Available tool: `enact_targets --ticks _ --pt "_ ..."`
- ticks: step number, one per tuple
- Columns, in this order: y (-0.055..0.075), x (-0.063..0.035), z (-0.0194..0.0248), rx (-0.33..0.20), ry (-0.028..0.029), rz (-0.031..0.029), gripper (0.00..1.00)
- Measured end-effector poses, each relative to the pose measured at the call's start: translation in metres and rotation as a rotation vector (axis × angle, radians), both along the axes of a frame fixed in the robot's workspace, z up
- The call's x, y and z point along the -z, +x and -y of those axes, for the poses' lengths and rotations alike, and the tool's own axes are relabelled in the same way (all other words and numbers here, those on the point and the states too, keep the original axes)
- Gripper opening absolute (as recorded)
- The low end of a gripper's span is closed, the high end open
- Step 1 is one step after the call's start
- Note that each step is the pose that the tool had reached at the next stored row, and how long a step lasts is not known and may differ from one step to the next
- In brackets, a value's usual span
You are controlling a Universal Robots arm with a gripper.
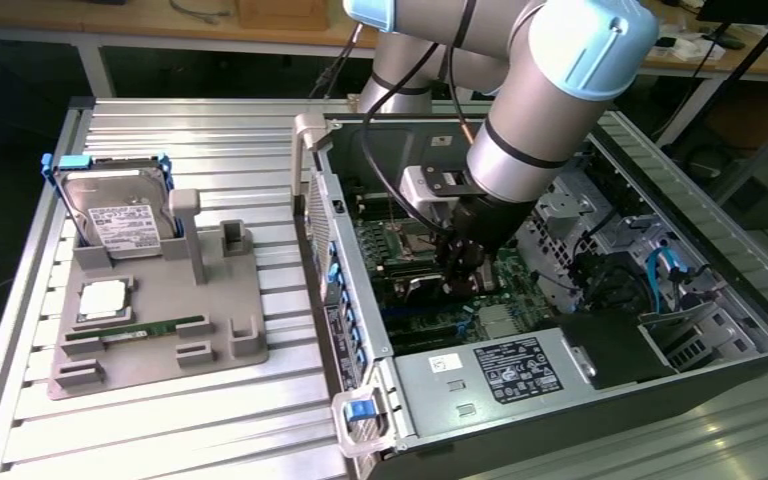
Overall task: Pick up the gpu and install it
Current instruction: 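Insert the gpu into the slot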
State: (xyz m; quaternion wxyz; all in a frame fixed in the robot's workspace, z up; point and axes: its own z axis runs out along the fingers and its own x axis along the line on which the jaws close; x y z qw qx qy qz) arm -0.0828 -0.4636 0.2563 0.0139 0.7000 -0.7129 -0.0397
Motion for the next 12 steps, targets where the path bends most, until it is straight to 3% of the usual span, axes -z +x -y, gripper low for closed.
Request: enact_targets --ticks 12 --pt "0.0000 -0.0022 0.0000 0.000 0.0000 0.0001 0.27"
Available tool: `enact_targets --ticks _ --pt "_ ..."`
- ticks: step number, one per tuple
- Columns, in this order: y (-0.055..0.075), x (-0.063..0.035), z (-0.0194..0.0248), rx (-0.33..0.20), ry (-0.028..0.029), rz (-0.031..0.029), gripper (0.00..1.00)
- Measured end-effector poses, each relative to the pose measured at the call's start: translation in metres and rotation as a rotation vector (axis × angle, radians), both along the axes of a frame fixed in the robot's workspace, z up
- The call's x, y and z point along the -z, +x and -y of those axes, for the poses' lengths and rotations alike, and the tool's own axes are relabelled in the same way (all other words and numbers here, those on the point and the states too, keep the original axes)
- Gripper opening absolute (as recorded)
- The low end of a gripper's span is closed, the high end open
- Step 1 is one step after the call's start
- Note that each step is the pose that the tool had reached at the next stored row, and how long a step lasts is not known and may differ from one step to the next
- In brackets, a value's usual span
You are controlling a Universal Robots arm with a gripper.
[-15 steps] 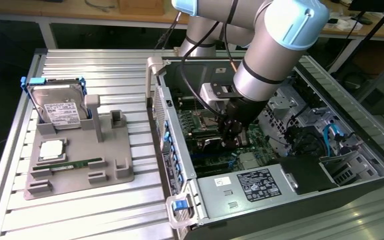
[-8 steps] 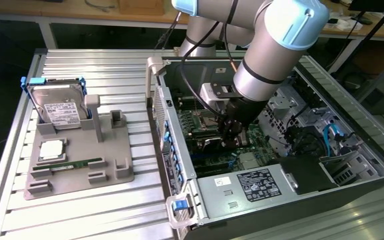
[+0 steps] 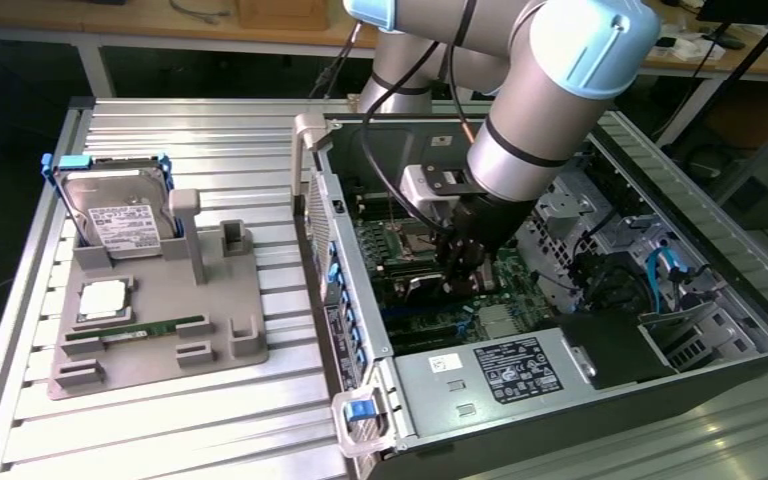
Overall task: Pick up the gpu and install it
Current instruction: 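Insert the gpu into the slot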
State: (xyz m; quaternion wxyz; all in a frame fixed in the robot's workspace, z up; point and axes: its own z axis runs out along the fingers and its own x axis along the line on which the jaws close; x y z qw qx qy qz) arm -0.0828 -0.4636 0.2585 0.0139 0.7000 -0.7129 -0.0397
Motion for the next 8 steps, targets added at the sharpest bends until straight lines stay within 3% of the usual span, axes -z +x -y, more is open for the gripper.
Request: enact_targets --ticks 8 --pt "0.0000 0.0000 0.0018 0.000 0.0001 0.0000 0.27"
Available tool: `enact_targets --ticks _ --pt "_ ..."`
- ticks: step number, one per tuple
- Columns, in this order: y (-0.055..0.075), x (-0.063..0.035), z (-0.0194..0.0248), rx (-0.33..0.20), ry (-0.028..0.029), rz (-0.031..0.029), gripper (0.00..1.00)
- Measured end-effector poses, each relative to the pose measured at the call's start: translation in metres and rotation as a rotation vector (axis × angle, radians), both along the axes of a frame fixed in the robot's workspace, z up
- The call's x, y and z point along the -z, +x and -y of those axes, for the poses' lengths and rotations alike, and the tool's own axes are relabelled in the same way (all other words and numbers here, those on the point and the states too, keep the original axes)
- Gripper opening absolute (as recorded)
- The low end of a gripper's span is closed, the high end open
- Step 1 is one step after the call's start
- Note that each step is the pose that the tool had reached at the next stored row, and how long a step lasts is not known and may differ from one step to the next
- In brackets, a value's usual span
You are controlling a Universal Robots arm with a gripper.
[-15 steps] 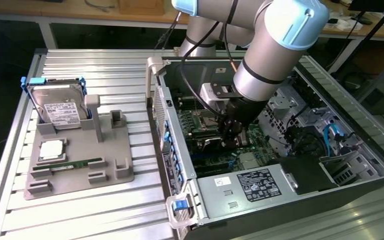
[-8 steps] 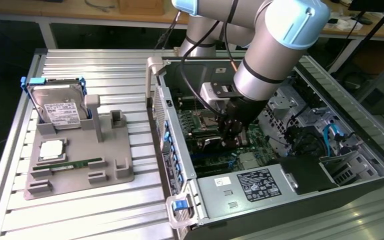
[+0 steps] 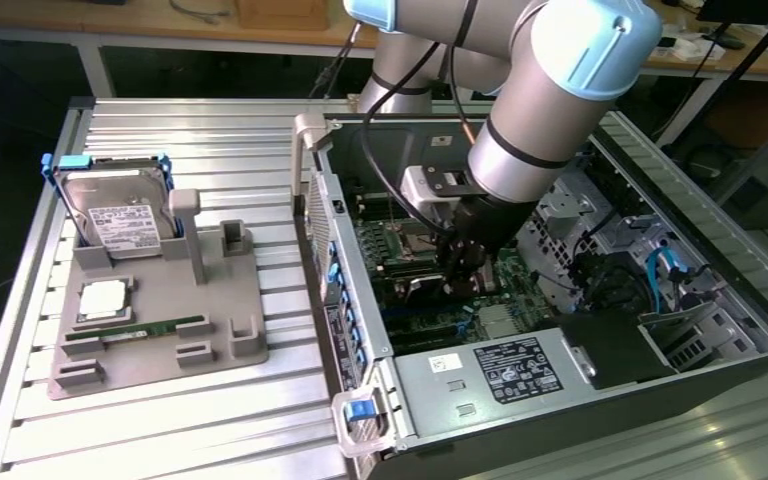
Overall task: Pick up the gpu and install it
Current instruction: 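Insert the gpu into the slot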
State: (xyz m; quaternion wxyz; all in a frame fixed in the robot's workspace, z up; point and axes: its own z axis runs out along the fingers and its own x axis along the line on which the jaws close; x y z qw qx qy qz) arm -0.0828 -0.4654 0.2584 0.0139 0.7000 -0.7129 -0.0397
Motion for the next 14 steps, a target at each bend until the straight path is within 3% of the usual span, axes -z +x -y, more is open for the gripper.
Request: enact_targets --ticks 14 --pt "0.0000 0.0022 0.0000 0.000 0.0004 0.0000 0.27"
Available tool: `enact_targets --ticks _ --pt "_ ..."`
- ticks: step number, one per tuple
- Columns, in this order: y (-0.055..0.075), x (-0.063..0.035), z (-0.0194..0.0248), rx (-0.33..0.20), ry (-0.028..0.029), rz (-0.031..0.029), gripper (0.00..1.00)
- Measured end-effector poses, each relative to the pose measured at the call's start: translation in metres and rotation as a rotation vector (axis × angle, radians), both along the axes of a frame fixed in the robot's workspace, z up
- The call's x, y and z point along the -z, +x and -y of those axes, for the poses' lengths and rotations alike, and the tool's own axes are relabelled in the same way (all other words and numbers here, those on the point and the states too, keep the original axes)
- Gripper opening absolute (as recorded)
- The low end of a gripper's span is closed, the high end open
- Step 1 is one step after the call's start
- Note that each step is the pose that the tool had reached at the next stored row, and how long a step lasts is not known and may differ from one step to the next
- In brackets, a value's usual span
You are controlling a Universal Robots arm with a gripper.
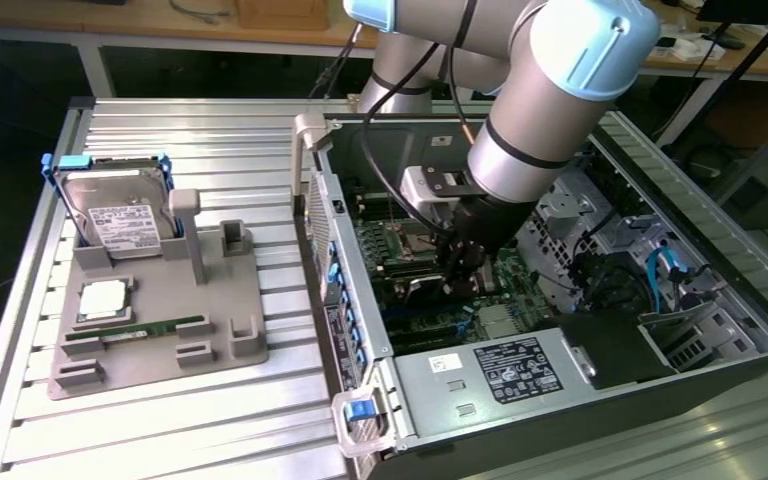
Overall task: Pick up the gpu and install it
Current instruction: 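Insert the gpu into the slot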
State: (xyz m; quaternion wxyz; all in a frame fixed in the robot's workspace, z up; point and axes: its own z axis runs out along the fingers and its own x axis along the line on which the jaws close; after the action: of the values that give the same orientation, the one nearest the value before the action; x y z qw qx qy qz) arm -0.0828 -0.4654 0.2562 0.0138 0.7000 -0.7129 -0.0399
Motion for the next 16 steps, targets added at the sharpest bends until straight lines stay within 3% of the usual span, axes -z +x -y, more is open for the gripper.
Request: enact_targets --ticks 4,9,16 --pt "0.000 0.0070 -0.0003 0.000 0.0002 0.0000 0.27" --pt "0.000 -0.0033 -0.0004 0.000 0.0000 0.0001 0.27" --pt "0.000 -0.0033 -0.0003 -0.017 -0.0001 0.0000 0.27"
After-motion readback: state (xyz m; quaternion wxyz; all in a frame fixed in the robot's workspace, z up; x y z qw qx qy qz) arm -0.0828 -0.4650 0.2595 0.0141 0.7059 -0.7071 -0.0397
